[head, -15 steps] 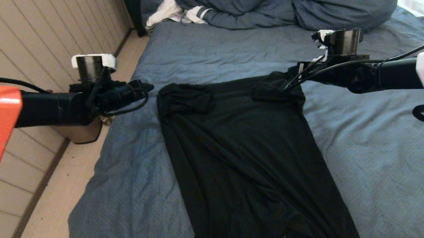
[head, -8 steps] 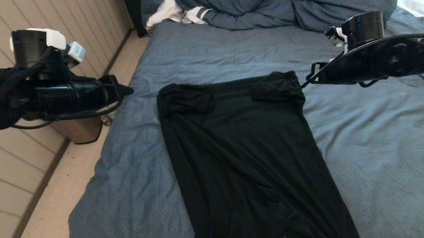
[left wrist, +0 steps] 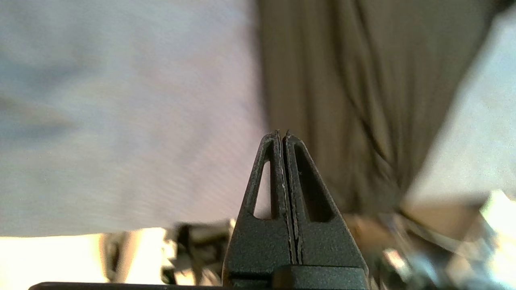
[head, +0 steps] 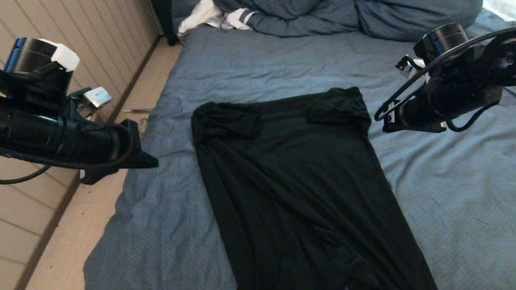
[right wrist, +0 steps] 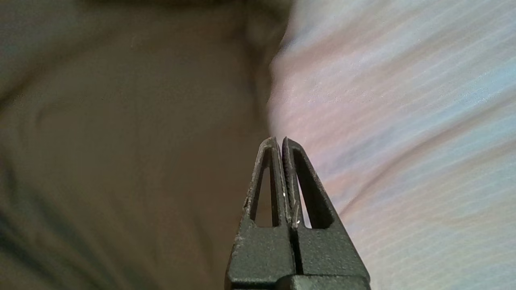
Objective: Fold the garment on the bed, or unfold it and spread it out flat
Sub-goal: Unford the black T-shirt
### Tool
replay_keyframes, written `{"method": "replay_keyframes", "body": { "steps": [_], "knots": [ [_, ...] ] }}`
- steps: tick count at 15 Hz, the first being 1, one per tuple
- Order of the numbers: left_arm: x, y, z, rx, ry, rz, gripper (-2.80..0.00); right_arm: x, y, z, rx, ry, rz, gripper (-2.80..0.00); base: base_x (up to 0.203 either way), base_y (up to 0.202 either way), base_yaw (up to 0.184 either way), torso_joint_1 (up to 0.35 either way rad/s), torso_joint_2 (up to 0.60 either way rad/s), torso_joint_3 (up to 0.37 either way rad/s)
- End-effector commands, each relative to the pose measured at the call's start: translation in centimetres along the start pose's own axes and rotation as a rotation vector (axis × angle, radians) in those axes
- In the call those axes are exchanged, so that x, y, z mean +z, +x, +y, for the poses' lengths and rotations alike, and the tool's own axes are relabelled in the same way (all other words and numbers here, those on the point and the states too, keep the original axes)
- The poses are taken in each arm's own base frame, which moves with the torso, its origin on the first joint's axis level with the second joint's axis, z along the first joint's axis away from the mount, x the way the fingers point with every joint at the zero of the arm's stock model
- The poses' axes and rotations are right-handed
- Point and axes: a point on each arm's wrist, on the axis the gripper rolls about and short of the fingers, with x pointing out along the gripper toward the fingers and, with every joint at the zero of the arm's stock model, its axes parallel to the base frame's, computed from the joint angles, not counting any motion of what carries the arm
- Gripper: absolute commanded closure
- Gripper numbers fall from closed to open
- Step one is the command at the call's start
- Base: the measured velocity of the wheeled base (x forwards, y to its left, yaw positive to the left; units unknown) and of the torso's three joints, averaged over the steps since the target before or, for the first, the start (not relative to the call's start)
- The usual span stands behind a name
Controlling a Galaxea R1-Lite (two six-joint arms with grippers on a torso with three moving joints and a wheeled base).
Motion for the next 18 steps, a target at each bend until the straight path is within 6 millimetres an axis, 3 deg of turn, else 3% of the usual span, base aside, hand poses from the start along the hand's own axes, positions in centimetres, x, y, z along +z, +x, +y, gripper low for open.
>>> {"method": "replay_keyframes", "body": {
  "steps": [1, 3, 6, 11, 12, 15, 18],
  "knots": [
    [-0.8, 1.2, -0.1, -0.036, 0.000, 0.076, 0.00, -0.8, -0.3, 0.5, 0.023, -0.016, 0.028, 0.00, 0.000, 0.000, 0.000, 0.000, 0.00, 0.000],
    [-2.1, 3.2, -0.6, -0.049, 0.018, 0.152, 0.00, -2.5, 0.0, 0.9, 0.032, -0.036, 0.088, 0.00, 0.000, 0.000, 0.000, 0.000, 0.00, 0.000],
    [-3.5, 5.8, -2.0, -0.075, 0.075, 0.200, 0.00, -2.6, -0.2, 1.8, 0.055, -0.066, 0.085, 0.00, 0.000, 0.000, 0.000, 0.000, 0.00, 0.000],
    [-6.9, 7.1, -4.3, -0.084, 0.159, 0.305, 0.00, -2.1, 0.8, 2.5, 0.069, -0.120, 0.078, 0.00, 0.000, 0.000, 0.000, 0.000, 0.00, 0.000],
    [-7.8, 7.5, -4.8, -0.068, 0.183, 0.324, -2.80, -2.0, 0.9, 2.3, 0.064, -0.116, 0.078, 0.00, 0.000, 0.000, 0.000, 0.000, 0.00, 0.000],
    [-11.0, 8.6, -5.9, -0.033, 0.250, 0.395, -2.80, -1.8, 1.2, 1.9, 0.056, -0.118, 0.076, 0.00, 0.000, 0.000, 0.000, 0.000, 0.00, 0.000],
    [-12.2, 10.1, -5.7, 0.015, 0.267, 0.423, -2.80, -1.8, 1.1, 2.0, 0.063, -0.121, 0.076, 0.00, 0.000, 0.000, 0.000, 0.000, 0.00, 0.000]
  ]
}}
